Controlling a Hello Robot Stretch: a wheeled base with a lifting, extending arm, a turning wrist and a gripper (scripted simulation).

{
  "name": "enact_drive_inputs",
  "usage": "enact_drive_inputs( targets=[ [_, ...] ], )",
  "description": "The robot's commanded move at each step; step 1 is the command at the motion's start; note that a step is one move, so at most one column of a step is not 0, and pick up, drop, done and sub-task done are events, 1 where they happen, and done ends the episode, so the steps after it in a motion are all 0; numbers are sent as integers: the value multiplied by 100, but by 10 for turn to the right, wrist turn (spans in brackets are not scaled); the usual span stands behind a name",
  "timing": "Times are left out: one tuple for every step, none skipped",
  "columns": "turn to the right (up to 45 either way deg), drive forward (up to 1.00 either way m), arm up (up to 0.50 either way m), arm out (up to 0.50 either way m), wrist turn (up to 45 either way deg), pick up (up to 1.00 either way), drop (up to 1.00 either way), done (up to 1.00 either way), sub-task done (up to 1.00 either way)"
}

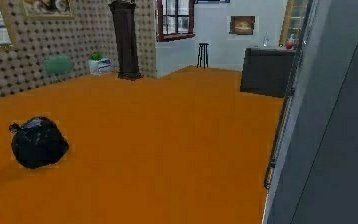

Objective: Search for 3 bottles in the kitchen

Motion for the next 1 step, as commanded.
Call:
enact_drive_inputs(
  targets=[
    [270,0,0,0,0,0,0,0,0]
  ],
)
